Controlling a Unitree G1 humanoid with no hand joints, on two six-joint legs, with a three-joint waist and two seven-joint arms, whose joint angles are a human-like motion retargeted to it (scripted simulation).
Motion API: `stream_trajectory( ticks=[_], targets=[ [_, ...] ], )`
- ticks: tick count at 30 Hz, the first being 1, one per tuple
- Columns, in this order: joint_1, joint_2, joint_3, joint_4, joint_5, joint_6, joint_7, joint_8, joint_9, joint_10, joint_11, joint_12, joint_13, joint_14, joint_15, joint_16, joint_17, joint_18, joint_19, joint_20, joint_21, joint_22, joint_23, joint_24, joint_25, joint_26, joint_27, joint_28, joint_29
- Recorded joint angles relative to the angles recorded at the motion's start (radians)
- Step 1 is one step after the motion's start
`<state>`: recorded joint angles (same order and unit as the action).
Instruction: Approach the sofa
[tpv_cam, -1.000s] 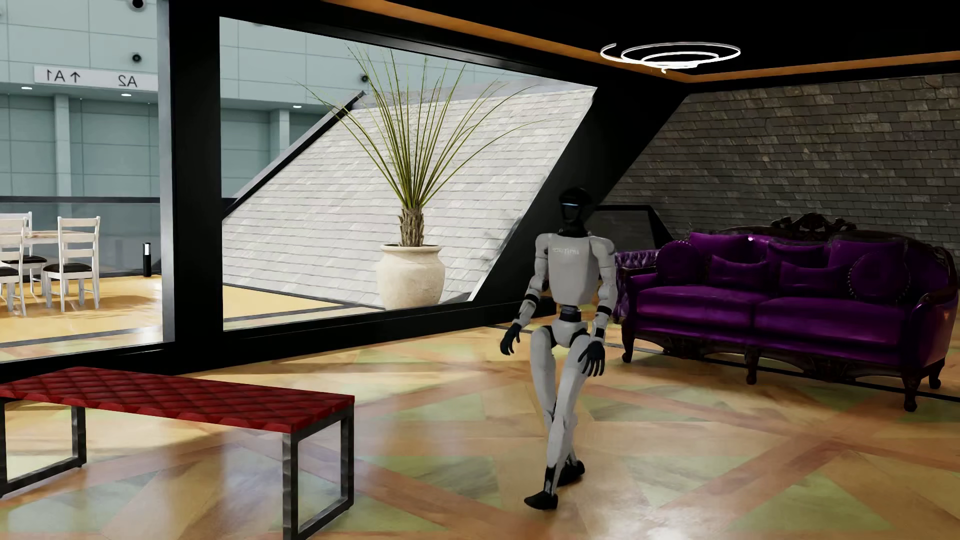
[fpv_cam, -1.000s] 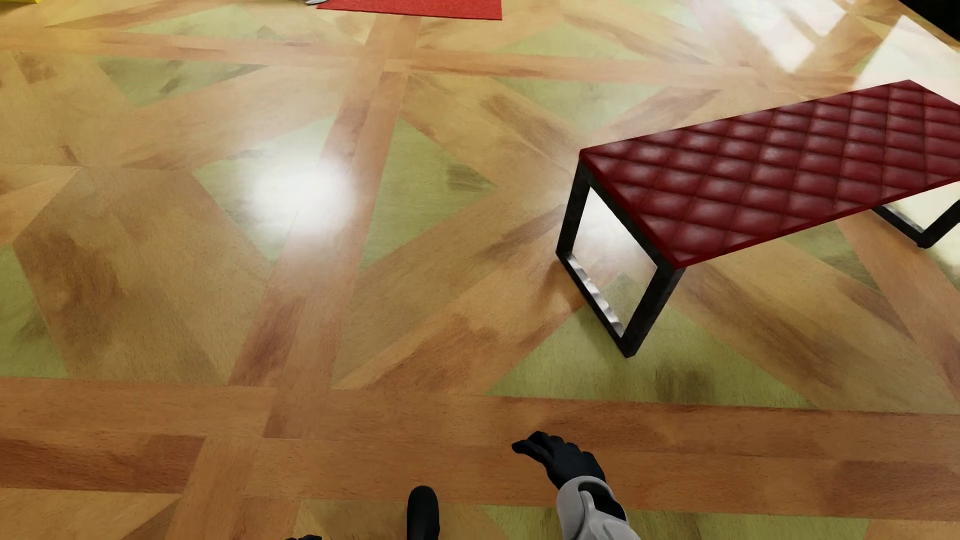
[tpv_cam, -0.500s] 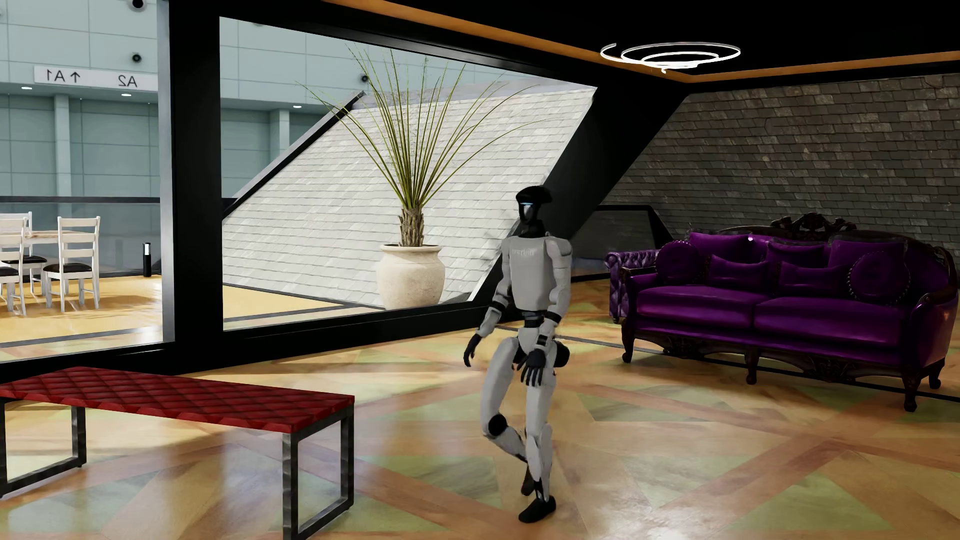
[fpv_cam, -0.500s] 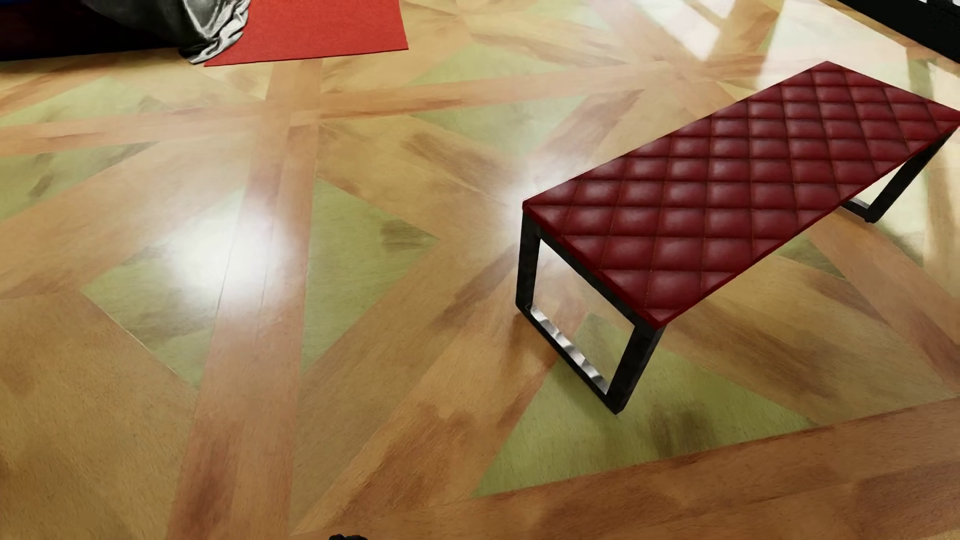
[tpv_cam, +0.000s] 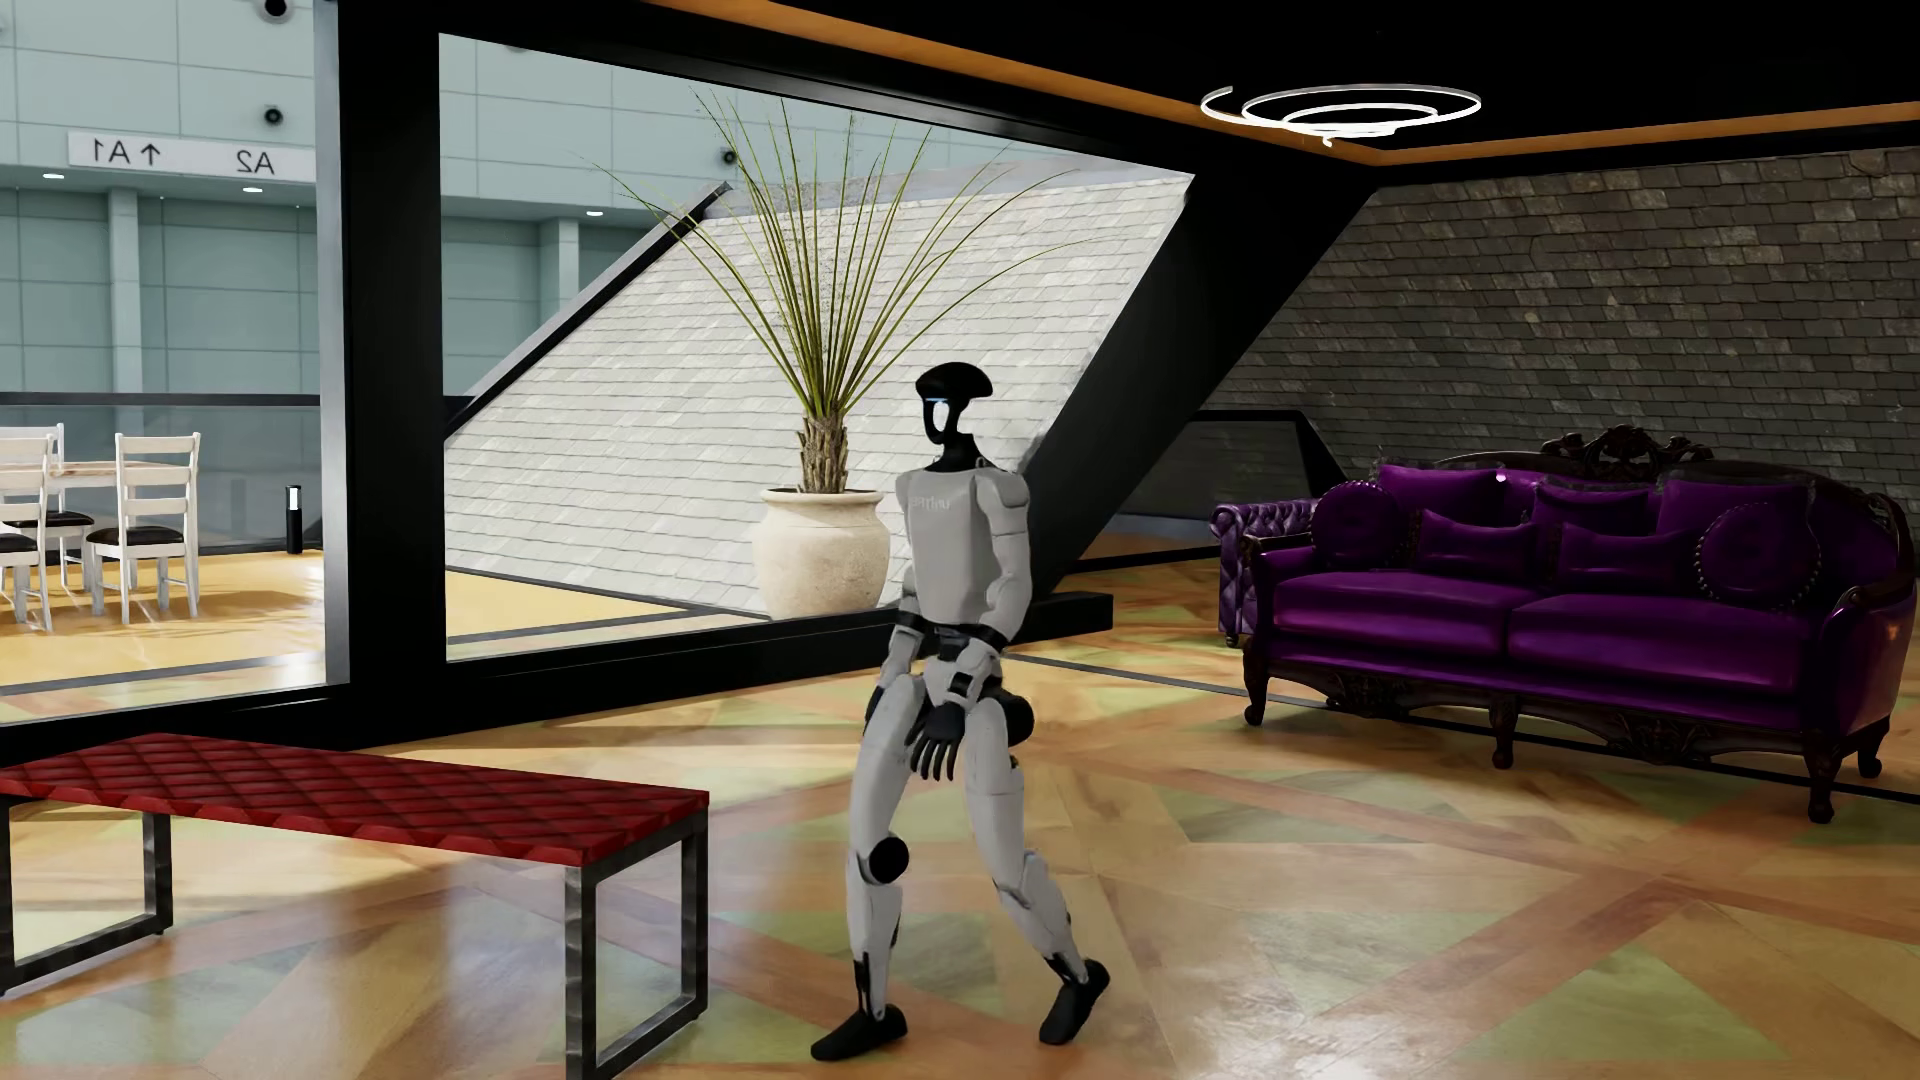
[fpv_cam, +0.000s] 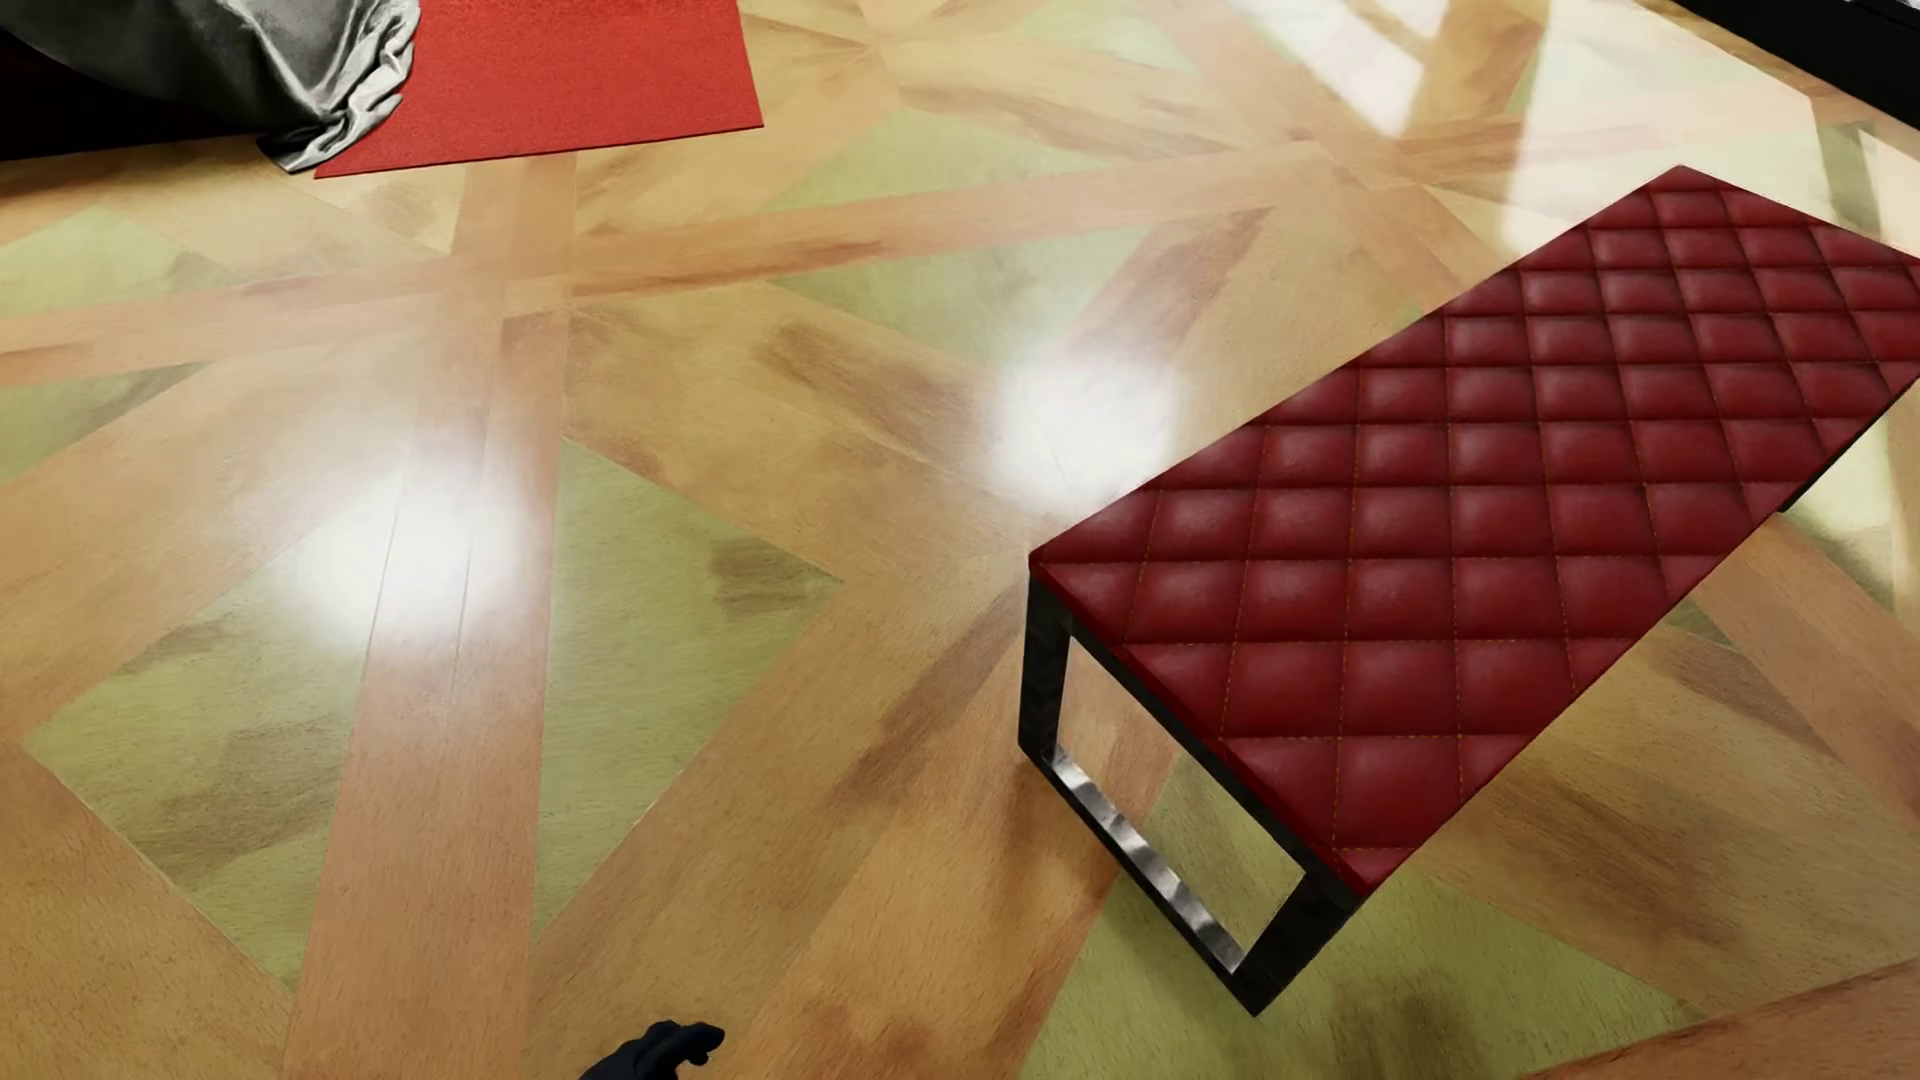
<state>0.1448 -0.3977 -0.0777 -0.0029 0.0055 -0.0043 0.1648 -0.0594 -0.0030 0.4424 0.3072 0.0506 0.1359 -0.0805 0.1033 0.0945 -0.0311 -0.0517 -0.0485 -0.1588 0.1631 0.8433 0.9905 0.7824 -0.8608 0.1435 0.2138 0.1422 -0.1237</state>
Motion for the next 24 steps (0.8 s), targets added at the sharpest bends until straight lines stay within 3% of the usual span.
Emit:
stream_trajectory(
  ticks=[3,5,8,11,13,16,17,18,20,21,24],
  targets=[
    [-0.148,0.072,0.008,0.102,0.035,0.03,-0.032,-0.055,0.004,0.371,0.05,0.037,-0.023,0.241,-0.111,0.061,0.006,-0.034,-0.014,-0.065,-0.005,-0.001,-0.025,0.07,-0.009,-0.046,-0.049,-0.138,-0.019],
    [-0.297,0.122,0.022,0.21,0.066,0.054,-0.052,-0.101,0.015,0.644,0.082,0.056,-0.058,0.383,-0.182,0.094,0.002,-0.1,-0.019,-0.038,0.022,-0.035,-0.037,0.083,-0.023,-0.042,-0.072,-0.128,-0.035],
    [-0.507,0.213,0.05,0.238,0.104,0.079,-0.108,-0.149,0.03,0.802,0.105,0.085,-0.132,0.154,-0.265,0.066,-0.026,-0.066,-0.019,0.064,0.034,-0.079,-0.026,0.016,-0.038,0.01,-0.091,-0.002,-0.074],
    [-0.635,0.293,0.08,0.211,0.118,0.077,-0.075,-0.154,0.028,0.578,0.104,0.111,-0.211,-0.021,-0.314,0.057,-0.046,-0.035,-0.012,0.094,0.025,-0.11,-0.053,-0.016,-0.016,0.007,-0.105,0.003,-0.125],
    [-0.669,0.344,0.093,0.19,0.12,0.066,-0.02,-0.149,0.021,0.284,0.073,0.116,-0.255,-0.032,-0.326,0.049,-0.063,-0.024,-0.008,0.096,0.034,-0.102,-0.088,-0.013,0.002,0.008,-0.127,-0.007,-0.14],
    [-0.656,0.431,0.103,0.114,0.124,0.046,0.011,-0.132,0.005,-0.199,-0.006,0.116,-0.293,0.06,-0.328,0.021,-0.071,-0.083,0.0,0.114,0.054,-0.062,-0.135,0.001,0.037,0.03,-0.147,-0.027,-0.145],
    [-0.667,0.459,0.106,0.091,0.127,0.038,-0.025,-0.123,0.001,-0.251,-0.014,0.119,-0.295,0.05,-0.338,0.016,-0.068,-0.133,0.006,0.121,0.068,-0.049,-0.144,0.008,0.043,0.035,-0.15,-0.036,-0.143],
    [-0.666,0.49,0.109,0.074,0.128,0.032,-0.054,-0.114,-0.004,-0.255,-0.012,0.122,-0.291,0.056,-0.34,0.009,-0.068,-0.146,0.01,0.124,0.084,-0.036,-0.149,0.018,0.042,0.037,-0.15,-0.045,-0.143],
    [-0.633,0.554,0.116,0.037,0.107,0.014,-0.068,-0.086,-0.018,-0.22,-0.013,0.133,-0.258,0.193,-0.307,-0.014,-0.072,0.004,0.022,0.133,0.114,-0.012,-0.151,0.035,0.029,0.042,-0.142,-0.054,-0.142],
    [-0.6,0.578,0.117,0.02,0.087,-0.001,-0.062,-0.074,-0.027,-0.212,0.004,0.14,-0.231,0.224,-0.263,-0.027,-0.072,0.008,0.027,0.142,0.121,0.002,-0.143,0.04,0.024,0.045,-0.128,-0.052,-0.138],
    [-0.515,0.543,0.111,-0.039,0.0,-0.055,-0.029,-0.045,-0.051,-0.177,0.213,0.144,-0.134,0.134,-0.032,-0.051,-0.067,0.053,0.096,0.149,0.135,0.052,-0.071,0.063,0.021,0.047,-0.061,-0.063,-0.071]
  ],
)
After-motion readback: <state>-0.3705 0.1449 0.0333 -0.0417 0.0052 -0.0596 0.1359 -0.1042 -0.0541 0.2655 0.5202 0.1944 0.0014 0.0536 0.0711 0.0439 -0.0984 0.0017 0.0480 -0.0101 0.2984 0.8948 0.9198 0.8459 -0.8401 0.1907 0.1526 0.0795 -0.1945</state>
